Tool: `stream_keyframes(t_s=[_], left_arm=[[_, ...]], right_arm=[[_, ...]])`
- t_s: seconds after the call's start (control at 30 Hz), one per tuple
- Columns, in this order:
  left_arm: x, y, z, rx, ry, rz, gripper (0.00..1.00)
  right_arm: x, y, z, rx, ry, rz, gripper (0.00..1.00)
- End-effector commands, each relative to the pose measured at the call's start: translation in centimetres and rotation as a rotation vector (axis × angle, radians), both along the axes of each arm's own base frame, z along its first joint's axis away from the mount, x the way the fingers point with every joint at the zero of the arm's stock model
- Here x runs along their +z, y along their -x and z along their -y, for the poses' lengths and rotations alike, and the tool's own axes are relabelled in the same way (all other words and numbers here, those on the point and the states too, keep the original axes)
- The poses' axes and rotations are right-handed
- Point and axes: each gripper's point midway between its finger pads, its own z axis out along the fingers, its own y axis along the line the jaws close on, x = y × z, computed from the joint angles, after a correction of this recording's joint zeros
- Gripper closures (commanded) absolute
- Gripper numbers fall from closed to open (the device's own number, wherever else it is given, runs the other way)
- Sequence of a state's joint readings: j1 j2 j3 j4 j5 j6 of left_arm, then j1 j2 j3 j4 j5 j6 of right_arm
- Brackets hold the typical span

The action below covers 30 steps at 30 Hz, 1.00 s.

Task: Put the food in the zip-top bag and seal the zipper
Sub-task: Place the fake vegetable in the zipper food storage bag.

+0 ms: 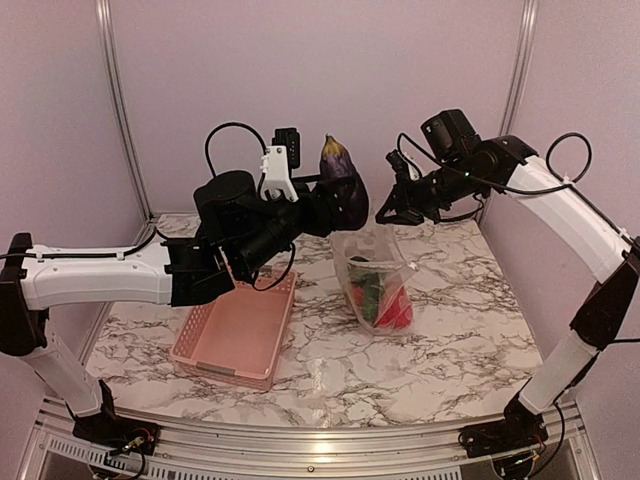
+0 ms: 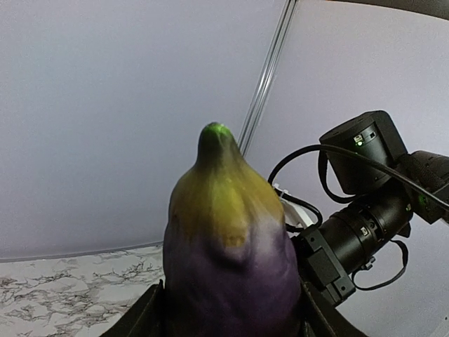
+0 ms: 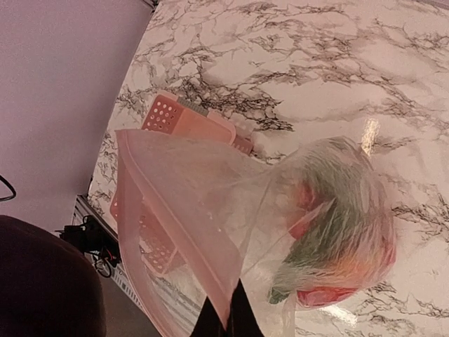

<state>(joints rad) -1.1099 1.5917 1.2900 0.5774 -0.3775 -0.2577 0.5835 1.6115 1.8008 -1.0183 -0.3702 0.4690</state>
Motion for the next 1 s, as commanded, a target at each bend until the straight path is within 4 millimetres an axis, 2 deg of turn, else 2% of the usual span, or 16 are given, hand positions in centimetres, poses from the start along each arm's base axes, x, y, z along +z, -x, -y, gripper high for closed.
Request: stream_keyframes(t_s=[0.0,0.23,0.47,0.63,0.67,0.73,0.8,0.87,0.97], left_arm=[[0.1,-1.2,-0.7,0.106,0.015,0.022,0.57],[-4.3,-2.0,0.6,0.163,-0.072,-0.102,0.5],[-6.0,-1.5,2.6,0.069,-0.091,-0.138,0.46],[-7.2,-1.5,2.9,0.063,-0.106,-0.183,0.29],[-7.1,-1.5,3.0,0.061,-0.111,-0.185,0.24],[-6.4,-1.6,3.1,0.064,-0.125,-0.181,0.02],[-5.5,-1.9,2.9,0.092,-0.161,-0.173,0.01],[-3.6,-2.4,2.3,0.135,-0.182,-0.148,0.01],[1.2,-1.9,1.4,0.137,-0.195,-0.056,0.01]], right_arm=[[2.0,0.0,0.5,-0.021,-0.056,0.039,1.0],[1.8,-0.2,0.7,-0.026,-0.066,0.038,1.0],[1.4,-0.4,0.3,-0.014,-0.075,0.026,1.0],[1.7,-0.7,-0.1,-0.009,-0.093,0.028,1.0],[1.7,-0.7,-0.1,-0.008,-0.095,0.029,1.0],[1.7,-0.7,-0.2,-0.006,-0.097,0.028,1.0],[1.8,-0.6,-0.1,-0.007,-0.098,0.029,1.0],[1.8,-0.5,0.0,-0.011,-0.095,0.029,1.0],[1.8,-0.3,0.3,-0.016,-0.094,0.031,1.0]])
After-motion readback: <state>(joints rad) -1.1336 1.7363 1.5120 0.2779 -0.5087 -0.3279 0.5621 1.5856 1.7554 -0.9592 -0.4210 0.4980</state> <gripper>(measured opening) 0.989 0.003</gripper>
